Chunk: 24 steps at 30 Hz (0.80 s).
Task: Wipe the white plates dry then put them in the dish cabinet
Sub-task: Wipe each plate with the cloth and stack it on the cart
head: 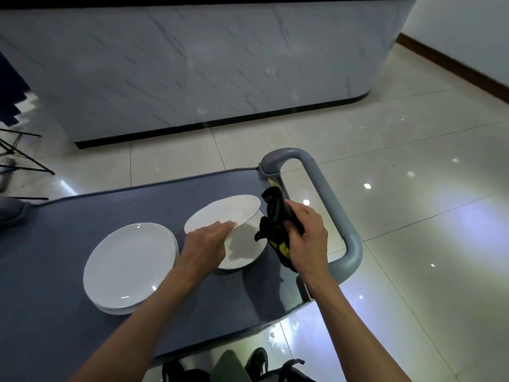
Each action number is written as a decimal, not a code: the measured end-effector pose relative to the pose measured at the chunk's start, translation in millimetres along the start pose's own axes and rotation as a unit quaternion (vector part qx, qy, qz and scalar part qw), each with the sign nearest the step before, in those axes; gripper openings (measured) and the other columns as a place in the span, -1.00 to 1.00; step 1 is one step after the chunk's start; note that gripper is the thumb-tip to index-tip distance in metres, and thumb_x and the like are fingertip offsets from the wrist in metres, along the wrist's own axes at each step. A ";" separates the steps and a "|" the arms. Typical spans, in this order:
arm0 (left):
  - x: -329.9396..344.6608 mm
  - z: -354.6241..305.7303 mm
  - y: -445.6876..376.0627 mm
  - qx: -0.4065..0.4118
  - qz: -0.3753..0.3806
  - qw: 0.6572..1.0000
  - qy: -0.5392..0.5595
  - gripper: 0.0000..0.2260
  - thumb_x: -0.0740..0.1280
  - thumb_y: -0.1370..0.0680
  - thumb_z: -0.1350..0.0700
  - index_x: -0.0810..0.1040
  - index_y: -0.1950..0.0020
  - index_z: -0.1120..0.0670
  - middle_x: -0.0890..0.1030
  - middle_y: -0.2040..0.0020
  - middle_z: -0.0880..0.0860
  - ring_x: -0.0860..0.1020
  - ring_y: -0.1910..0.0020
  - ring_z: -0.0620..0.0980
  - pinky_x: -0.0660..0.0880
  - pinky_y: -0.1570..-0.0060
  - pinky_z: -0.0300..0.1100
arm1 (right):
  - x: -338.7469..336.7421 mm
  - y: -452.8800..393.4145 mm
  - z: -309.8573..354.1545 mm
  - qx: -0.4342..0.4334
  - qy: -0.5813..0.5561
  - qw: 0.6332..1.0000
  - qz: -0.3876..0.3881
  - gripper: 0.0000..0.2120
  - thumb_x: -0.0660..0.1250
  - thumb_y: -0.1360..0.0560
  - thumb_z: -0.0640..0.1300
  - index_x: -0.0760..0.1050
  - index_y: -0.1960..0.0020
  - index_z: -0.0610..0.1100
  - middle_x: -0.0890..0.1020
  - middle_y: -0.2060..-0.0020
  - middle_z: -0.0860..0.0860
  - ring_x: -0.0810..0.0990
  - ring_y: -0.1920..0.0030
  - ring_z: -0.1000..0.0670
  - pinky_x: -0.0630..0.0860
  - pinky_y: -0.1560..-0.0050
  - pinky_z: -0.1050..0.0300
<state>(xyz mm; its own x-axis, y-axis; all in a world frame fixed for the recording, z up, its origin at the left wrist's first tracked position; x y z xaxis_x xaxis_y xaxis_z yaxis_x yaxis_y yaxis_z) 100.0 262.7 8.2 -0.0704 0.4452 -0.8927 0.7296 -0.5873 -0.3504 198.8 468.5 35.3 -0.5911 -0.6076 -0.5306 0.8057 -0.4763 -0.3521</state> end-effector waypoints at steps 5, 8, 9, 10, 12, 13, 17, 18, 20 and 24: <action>22.6 -7.6 12.5 -0.005 0.108 0.994 -0.026 -0.59 0.39 -0.37 0.35 0.61 -0.18 0.07 0.68 -0.02 0.10 0.66 0.14 0.23 0.58 0.36 0.07 | -2.7 2.4 -6.3 -0.010 -0.003 1.000 0.005 -0.50 0.33 -0.51 -0.38 0.53 -0.31 0.09 0.56 -0.14 0.24 0.47 -0.18 0.08 0.25 -0.20 0.47; 30.4 -12.3 19.6 0.020 0.135 0.990 -0.044 -0.61 0.35 -0.40 0.32 0.57 -0.21 0.09 0.65 -0.12 0.10 0.64 0.05 0.25 0.59 0.36 0.09 | -1.9 5.6 -10.9 -0.007 0.001 1.000 0.017 -0.54 0.33 -0.53 -0.35 0.54 -0.32 0.06 0.59 -0.17 0.18 0.47 -0.19 0.07 0.27 -0.21 0.47; 32.3 -13.8 21.7 0.032 0.142 0.988 -0.056 -0.61 0.37 -0.40 0.30 0.58 -0.21 0.08 0.65 -0.14 0.08 0.64 0.01 0.24 0.59 0.37 0.06 | -1.8 6.8 -12.5 -0.003 0.001 1.000 0.021 -0.54 0.33 -0.54 -0.35 0.54 -0.33 0.06 0.59 -0.17 0.17 0.47 -0.19 0.07 0.27 -0.21 0.47; 34.1 -15.0 23.7 0.040 0.150 0.985 -0.070 -0.61 0.39 -0.39 0.29 0.60 -0.21 0.07 0.65 -0.15 0.06 0.64 -0.04 0.22 0.58 0.38 0.04 | -1.5 8.0 -13.8 0.001 0.001 1.000 0.026 -0.54 0.33 -0.55 -0.35 0.54 -0.34 0.06 0.59 -0.17 0.17 0.46 -0.19 0.07 0.28 -0.21 0.47; 38.2 -15.8 27.5 0.048 0.162 0.982 -0.089 -0.59 0.45 -0.37 0.27 0.61 -0.21 0.05 0.65 -0.17 0.02 0.63 -0.11 0.19 0.58 0.35 0.01 | -0.8 10.9 -15.8 0.004 -0.002 0.999 0.035 -0.54 0.32 -0.56 -0.34 0.53 -0.35 0.07 0.58 -0.18 0.19 0.46 -0.19 0.08 0.29 -0.21 0.47; 40.5 -15.2 29.4 0.048 0.167 0.980 -0.093 -0.58 0.47 -0.36 0.27 0.61 -0.21 0.04 0.65 -0.18 0.01 0.62 -0.13 0.18 0.59 0.32 0.01 | -0.6 12.4 -16.7 0.006 -0.002 0.999 0.038 -0.54 0.32 -0.56 -0.34 0.52 -0.35 0.08 0.57 -0.18 0.19 0.46 -0.19 0.08 0.29 -0.21 0.47; 49.6 -13.2 37.0 0.045 0.192 0.976 -0.098 -0.58 0.46 -0.44 0.25 0.57 -0.28 0.00 0.61 -0.27 -0.01 0.56 -0.26 0.18 0.61 0.07 0.05 | 0.9 15.3 -19.8 0.011 0.004 0.999 0.045 -0.55 0.33 -0.56 -0.34 0.53 -0.35 0.06 0.58 -0.18 0.18 0.46 -0.19 0.09 0.27 -0.20 0.49; 51.9 -12.8 39.7 0.045 0.197 0.975 -0.095 -0.58 0.44 -0.46 0.26 0.56 -0.29 0.01 0.60 -0.28 0.00 0.54 -0.29 0.19 0.60 0.00 0.05 | 1.3 15.9 -20.1 0.012 0.006 0.999 0.047 -0.55 0.33 -0.56 -0.34 0.54 -0.35 0.06 0.58 -0.17 0.19 0.46 -0.19 0.10 0.27 -0.20 0.49; 54.2 -12.0 44.1 0.040 0.202 0.974 -0.090 -0.57 0.45 -0.45 0.28 0.57 -0.30 0.02 0.61 -0.29 0.02 0.54 -0.30 0.22 0.59 -0.08 0.09 | 1.8 16.9 -20.8 0.015 0.009 0.998 0.052 -0.56 0.33 -0.57 -0.33 0.54 -0.35 0.06 0.58 -0.17 0.19 0.45 -0.18 0.10 0.27 -0.19 0.51; 57.4 -10.6 47.0 0.028 0.201 0.976 -0.081 -0.57 0.43 -0.48 0.29 0.57 -0.33 0.04 0.59 -0.32 0.05 0.51 -0.34 0.25 0.53 -0.21 0.15 | 2.6 18.6 -22.5 0.022 0.016 0.998 0.057 -0.57 0.32 -0.58 -0.32 0.54 -0.35 0.06 0.58 -0.18 0.17 0.45 -0.19 0.10 0.28 -0.21 0.50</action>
<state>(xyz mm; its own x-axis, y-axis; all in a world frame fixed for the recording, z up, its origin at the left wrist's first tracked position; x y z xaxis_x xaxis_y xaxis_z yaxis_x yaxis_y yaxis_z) 137.4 267.8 -56.4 0.1030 0.0614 -0.9928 0.6828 -0.7302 0.0257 213.1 472.4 10.1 -0.4933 -0.6389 -0.5903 0.8649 -0.4325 -0.2547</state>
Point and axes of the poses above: each hand's wrist, its own y-axis away from the middle knuckle, its own x-axis out of the palm, z = x × y, the point moved 3 cm from there along -y, towards the middle knuckle
